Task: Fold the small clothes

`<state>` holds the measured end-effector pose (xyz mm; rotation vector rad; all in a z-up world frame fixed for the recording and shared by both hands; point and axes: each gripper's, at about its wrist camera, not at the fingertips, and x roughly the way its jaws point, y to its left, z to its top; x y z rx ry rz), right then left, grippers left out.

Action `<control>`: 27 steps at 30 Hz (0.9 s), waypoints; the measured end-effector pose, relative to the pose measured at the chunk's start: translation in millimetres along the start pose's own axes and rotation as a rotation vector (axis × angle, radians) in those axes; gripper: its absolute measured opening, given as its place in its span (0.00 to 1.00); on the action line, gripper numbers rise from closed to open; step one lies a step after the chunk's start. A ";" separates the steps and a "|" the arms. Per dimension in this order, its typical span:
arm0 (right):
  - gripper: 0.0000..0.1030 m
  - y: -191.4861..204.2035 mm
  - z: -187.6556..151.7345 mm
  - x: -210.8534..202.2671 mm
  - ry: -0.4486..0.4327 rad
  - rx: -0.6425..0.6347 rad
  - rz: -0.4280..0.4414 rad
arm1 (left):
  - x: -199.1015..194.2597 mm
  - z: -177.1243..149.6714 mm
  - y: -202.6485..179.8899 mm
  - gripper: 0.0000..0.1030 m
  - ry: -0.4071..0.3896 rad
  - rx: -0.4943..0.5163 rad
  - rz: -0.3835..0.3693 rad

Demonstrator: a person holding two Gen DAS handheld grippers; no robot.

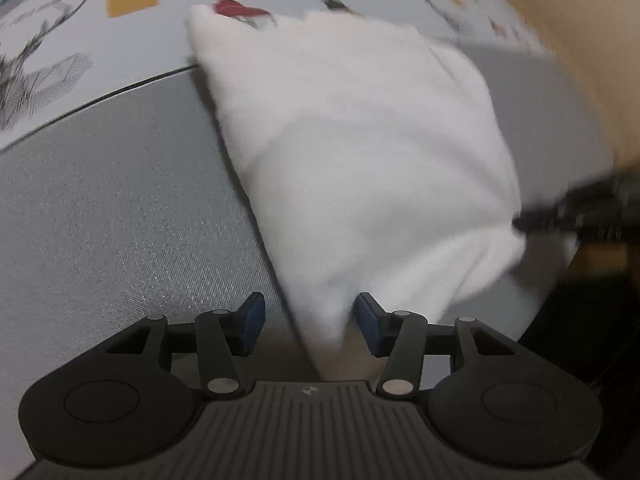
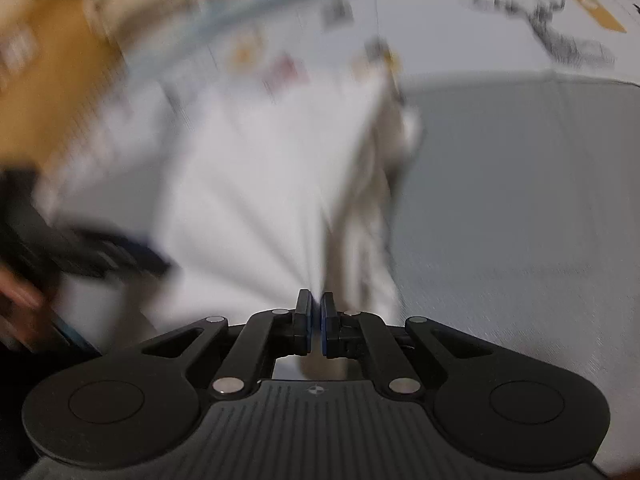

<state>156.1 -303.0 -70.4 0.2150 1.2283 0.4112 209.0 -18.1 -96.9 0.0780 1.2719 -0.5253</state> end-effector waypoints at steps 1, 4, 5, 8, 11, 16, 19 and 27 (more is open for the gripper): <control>0.10 1.6 -1.2 7.9 0.040 -0.016 -0.053 | -1.2 0.2 -2.0 0.54 -0.004 0.014 0.003; 0.14 0.4 7.7 1.2 -0.014 0.007 -0.044 | -11.7 2.6 0.4 0.55 -0.039 -0.004 -0.045; 0.21 -1.4 12.4 -5.6 -0.060 0.034 -0.032 | -14.8 3.7 0.4 0.55 -0.054 -0.007 -0.065; 0.42 -7.2 22.0 -17.7 -0.168 0.109 0.012 | -8.8 -1.7 -2.2 0.58 -0.023 0.026 -0.072; 0.43 -11.5 32.0 -14.8 -0.219 0.161 0.026 | 4.1 -8.4 -13.4 0.59 0.049 0.143 0.005; 0.41 -2.8 44.6 2.8 -0.195 0.167 -0.033 | -1.8 -9.4 -15.1 0.62 0.048 0.189 0.027; 0.01 -3.1 48.4 -0.7 -0.257 0.209 -0.005 | -9.4 -4.6 -10.1 0.62 0.021 0.151 0.003; 0.12 -5.8 52.0 15.1 -0.234 0.275 -0.149 | -39.3 23.3 43.3 0.62 -0.165 -0.246 -0.102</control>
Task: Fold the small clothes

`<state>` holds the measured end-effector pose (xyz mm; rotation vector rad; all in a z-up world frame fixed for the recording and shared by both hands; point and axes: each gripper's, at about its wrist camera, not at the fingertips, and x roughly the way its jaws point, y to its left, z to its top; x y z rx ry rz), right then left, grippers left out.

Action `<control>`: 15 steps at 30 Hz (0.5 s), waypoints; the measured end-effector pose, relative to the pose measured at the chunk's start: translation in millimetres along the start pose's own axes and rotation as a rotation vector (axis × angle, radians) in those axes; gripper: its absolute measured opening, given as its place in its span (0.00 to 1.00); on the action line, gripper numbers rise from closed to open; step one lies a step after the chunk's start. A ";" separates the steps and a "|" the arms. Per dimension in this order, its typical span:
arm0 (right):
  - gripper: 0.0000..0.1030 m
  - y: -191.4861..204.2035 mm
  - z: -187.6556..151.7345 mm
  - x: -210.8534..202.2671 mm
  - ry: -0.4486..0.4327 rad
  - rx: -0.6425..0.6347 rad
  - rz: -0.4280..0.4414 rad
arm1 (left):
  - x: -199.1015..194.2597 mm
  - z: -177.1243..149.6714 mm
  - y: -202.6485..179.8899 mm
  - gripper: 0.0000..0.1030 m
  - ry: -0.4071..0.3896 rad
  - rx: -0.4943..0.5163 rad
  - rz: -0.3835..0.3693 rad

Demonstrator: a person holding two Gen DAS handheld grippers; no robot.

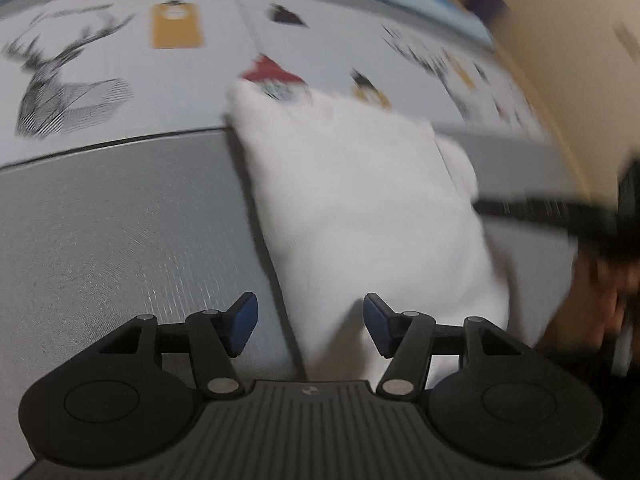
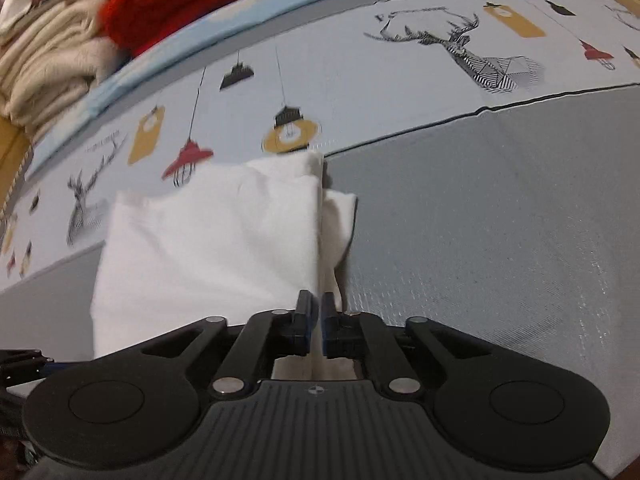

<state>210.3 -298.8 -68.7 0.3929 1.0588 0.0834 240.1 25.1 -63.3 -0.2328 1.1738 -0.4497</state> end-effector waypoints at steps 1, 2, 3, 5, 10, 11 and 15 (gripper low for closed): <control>0.20 -0.1 0.4 -1.8 -0.015 0.014 0.011 | 1.2 3.8 2.3 0.62 -0.010 -0.043 -0.005; 0.42 -0.2 1.3 -3.0 -0.026 0.027 0.016 | 4.1 8.4 4.8 0.62 -0.017 -0.081 -0.014; 0.60 -0.4 0.5 -3.6 -0.034 0.032 0.027 | 7.6 12.2 7.3 0.63 -0.021 -0.120 -0.023; 0.63 2.8 1.5 -1.2 -0.032 0.030 0.056 | 16.2 17.2 11.9 0.63 -0.019 -0.186 -0.031; 0.65 9.0 -0.7 23.5 0.069 0.036 0.027 | 49.2 19.4 12.5 0.65 0.011 -0.300 -0.065; 0.66 6.6 -0.7 28.8 0.086 0.068 0.024 | 55.1 20.3 12.3 0.65 0.013 -0.302 -0.069; 0.66 1.8 -1.2 35.6 0.103 0.149 0.040 | 63.4 24.6 5.0 0.56 -0.014 -0.253 -0.019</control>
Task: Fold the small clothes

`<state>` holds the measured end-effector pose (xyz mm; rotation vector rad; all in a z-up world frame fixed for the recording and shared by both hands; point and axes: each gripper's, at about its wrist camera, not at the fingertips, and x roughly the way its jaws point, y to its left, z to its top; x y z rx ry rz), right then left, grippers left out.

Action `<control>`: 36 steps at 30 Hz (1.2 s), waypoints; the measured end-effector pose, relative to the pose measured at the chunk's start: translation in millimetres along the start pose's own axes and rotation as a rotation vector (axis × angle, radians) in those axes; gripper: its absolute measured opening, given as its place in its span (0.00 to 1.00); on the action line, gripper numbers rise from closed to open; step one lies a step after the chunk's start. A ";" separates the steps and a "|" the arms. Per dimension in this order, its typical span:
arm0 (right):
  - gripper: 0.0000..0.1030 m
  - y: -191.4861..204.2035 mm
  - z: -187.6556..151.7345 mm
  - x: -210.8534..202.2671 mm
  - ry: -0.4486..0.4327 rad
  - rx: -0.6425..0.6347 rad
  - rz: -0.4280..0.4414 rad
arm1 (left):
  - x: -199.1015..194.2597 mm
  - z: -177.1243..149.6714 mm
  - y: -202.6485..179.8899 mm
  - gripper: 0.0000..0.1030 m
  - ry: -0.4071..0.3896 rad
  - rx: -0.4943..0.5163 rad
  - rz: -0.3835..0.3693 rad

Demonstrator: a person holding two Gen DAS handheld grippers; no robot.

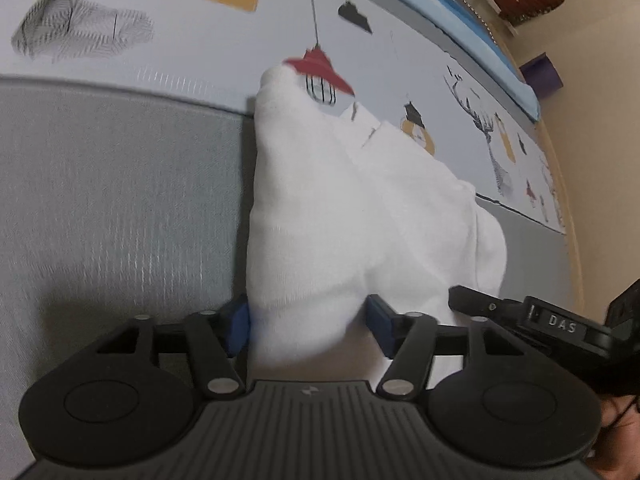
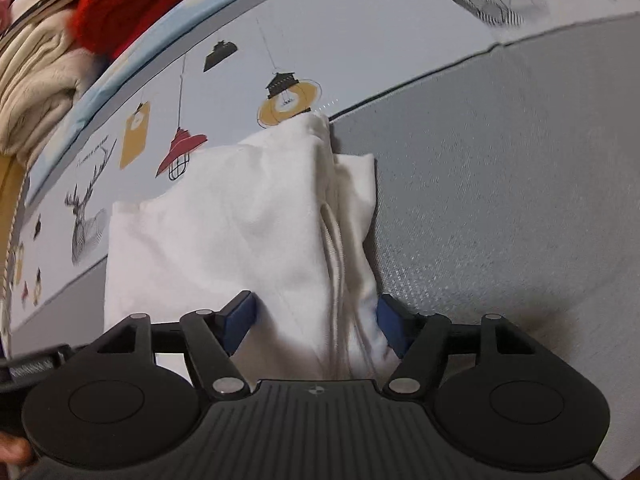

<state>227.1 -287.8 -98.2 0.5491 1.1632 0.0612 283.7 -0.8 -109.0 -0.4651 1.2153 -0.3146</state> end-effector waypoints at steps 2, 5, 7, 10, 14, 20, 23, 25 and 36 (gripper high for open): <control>0.51 1.3 -0.4 1.6 0.003 0.001 0.009 | -5.2 1.4 -11.3 0.43 -0.046 0.070 0.033; 0.26 11.0 0.6 -4.4 -0.054 -0.039 0.037 | -29.6 5.9 -27.8 0.36 -0.186 0.168 0.060; 0.25 21.2 3.1 -15.1 -0.145 -0.070 0.092 | -47.4 13.1 -23.9 0.39 -0.279 0.137 0.029; 0.35 31.6 7.3 -27.1 -0.261 -0.075 0.146 | -65.8 19.5 -18.5 0.69 -0.407 0.097 0.070; 0.54 35.5 6.6 -33.3 -0.349 -0.082 0.031 | -73.5 24.1 -3.1 0.77 -0.416 0.063 0.107; 0.53 35.5 2.9 -24.1 -0.208 -0.108 0.090 | -43.4 29.9 42.3 0.63 -0.166 -0.136 0.086; 0.53 42.2 -2.0 -12.2 -0.102 -0.139 0.099 | -28.4 23.3 50.7 0.60 -0.066 -0.142 0.077; 0.53 48.8 -8.6 -4.4 -0.021 -0.188 0.084 | -20.6 21.3 53.7 0.50 -0.033 -0.147 0.064; 0.05 31.9 -5.9 -29.2 -0.101 -0.187 0.054 | -23.8 13.8 42.6 0.43 0.000 -0.045 0.052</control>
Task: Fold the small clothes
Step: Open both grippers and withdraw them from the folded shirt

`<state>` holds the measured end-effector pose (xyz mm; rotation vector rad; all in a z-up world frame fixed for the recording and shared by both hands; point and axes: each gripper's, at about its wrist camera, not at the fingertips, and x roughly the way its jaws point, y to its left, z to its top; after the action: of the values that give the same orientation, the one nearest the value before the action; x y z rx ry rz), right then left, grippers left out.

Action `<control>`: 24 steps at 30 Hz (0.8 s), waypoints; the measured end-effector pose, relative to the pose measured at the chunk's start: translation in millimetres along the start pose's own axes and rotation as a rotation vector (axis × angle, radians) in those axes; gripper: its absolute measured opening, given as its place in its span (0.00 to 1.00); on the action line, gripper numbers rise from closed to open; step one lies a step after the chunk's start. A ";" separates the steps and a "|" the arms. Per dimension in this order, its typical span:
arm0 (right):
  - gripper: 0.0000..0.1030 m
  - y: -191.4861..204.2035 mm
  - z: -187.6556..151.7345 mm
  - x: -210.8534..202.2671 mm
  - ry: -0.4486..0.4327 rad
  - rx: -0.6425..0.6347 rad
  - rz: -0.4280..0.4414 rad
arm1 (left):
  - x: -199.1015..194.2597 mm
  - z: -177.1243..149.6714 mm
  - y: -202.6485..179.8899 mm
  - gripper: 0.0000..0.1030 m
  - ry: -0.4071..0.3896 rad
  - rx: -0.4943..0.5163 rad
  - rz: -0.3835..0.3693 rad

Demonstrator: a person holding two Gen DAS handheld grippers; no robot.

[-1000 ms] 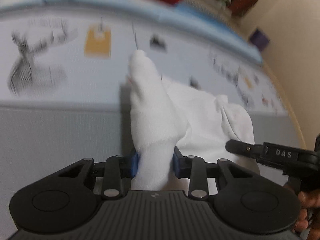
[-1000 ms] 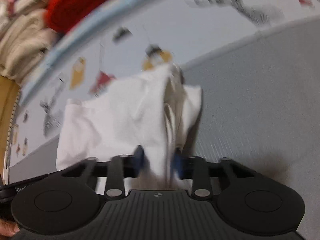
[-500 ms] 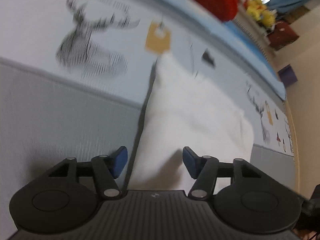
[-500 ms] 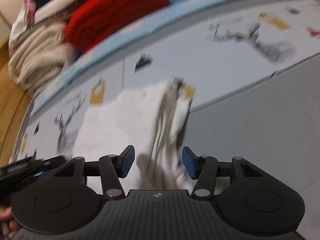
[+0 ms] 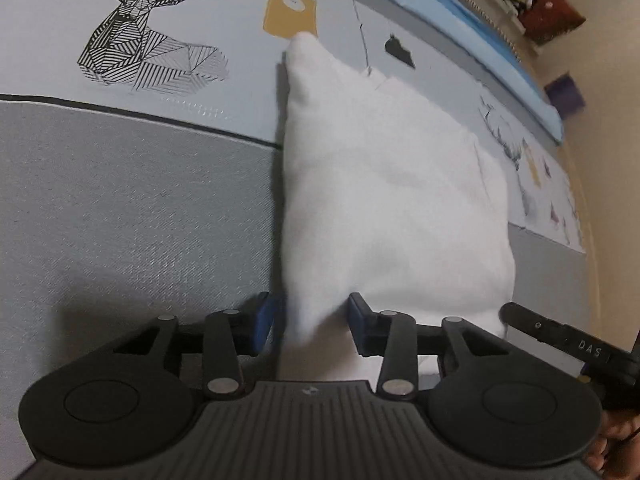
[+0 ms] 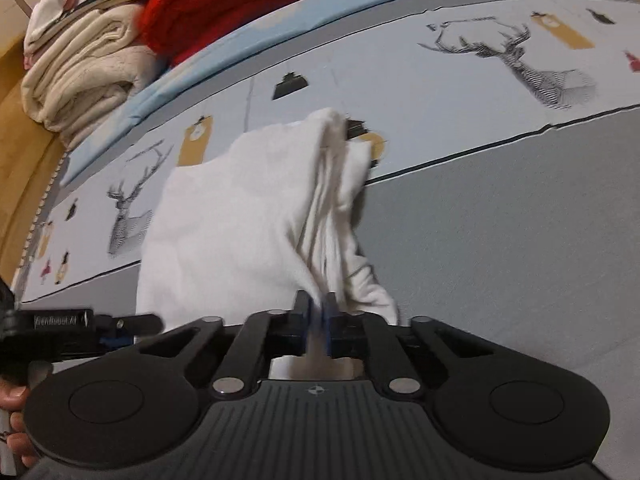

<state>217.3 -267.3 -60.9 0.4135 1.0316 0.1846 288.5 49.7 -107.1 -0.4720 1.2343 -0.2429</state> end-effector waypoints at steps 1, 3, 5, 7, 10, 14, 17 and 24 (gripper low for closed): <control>0.08 -1.4 -1.3 1.1 0.014 -0.002 -0.011 | -0.7 -0.9 1.1 0.43 0.005 -0.010 -0.012; 0.15 -3.8 -3.6 3.7 0.047 0.009 -0.010 | 0.0 -3.0 0.8 0.43 0.025 0.006 -0.024; 0.27 -6.3 -6.6 6.5 0.100 0.012 0.017 | 5.5 -8.6 -0.1 0.43 0.070 0.042 -0.005; 0.27 -3.9 -10.0 6.8 0.123 -0.018 0.011 | 8.7 -13.3 -1.4 0.41 0.093 0.069 0.009; 0.25 -2.1 -10.8 5.8 0.132 -0.040 0.025 | 2.5 -10.1 -0.4 0.11 0.048 0.081 -0.010; 0.04 -1.1 -8.8 -5.2 0.080 -0.041 0.060 | -13.8 -8.6 11.0 0.11 -0.010 0.058 -0.026; 0.04 -10.9 -5.9 -11.0 0.061 0.003 0.075 | -6.6 -14.1 8.3 0.13 0.047 0.107 0.020; 0.14 -3.7 -8.1 -3.9 0.100 -0.080 -0.052 | -27.4 -12.9 -5.7 0.28 -0.082 0.173 0.040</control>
<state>208.2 -270.0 -63.0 0.3069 1.1284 0.2004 267.9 53.6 -84.5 -0.3047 1.1311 -0.2909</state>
